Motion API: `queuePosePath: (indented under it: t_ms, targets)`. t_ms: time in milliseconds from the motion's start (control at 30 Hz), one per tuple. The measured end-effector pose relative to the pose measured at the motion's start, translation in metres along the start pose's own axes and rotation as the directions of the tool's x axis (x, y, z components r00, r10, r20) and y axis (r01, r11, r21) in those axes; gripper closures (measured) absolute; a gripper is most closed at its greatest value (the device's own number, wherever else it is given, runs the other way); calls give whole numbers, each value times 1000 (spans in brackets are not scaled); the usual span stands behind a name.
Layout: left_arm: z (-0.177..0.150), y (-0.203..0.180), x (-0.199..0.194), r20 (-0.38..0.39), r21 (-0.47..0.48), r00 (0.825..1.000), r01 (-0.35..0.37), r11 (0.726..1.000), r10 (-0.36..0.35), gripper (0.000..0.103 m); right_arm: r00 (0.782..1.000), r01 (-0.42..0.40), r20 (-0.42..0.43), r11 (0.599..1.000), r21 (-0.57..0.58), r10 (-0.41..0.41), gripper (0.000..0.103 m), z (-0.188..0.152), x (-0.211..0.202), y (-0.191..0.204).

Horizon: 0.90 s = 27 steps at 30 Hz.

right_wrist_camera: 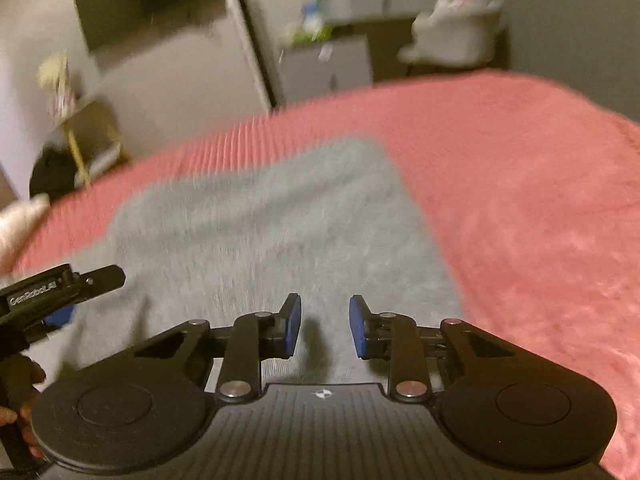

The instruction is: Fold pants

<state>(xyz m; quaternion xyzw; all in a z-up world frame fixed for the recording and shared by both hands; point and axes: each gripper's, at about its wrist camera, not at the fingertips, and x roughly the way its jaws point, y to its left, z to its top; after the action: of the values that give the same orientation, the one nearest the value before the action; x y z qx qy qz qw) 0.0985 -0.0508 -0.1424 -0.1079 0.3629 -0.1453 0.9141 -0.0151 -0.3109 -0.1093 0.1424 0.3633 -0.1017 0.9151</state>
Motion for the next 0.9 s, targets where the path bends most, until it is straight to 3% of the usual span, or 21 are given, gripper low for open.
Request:
queuePosePath:
  t_ms: [100, 233, 367, 533, 667, 800, 900]
  targets:
    - [3, 5, -6, 71, -33, 996, -57, 998, 59, 27, 999, 32, 42, 999, 3, -32, 80, 8, 5, -2]
    - [7, 9, -7, 159, -68, 976, -141, 988, 150, 23, 989, 104, 107, 994, -15, -102, 79, 16, 14, 3]
    - [10, 14, 1, 123, -117, 979, -148, 982, 162, 21, 987, 103, 129, 990, -99, -90, 79, 27, 27, 22]
    - [14, 14, 4, 147, -97, 971, -175, 980, 188, 19, 991, -23, 128, 992, -127, 40, 79, 51, 49, 41]
    - [16, 27, 10, 116, -133, 958, -247, 960, 263, 20, 989, -100, 93, 978, -181, 118, 76, 61, 79, 73]
    - [20, 38, 11, 128, -179, 953, -250, 952, 275, 18, 985, -43, 151, 971, -234, 80, 72, 65, 104, 106]
    - [20, 42, 13, 136, -193, 950, -253, 948, 281, 14, 971, 26, 233, 951, -309, 49, 69, 57, 118, 119]
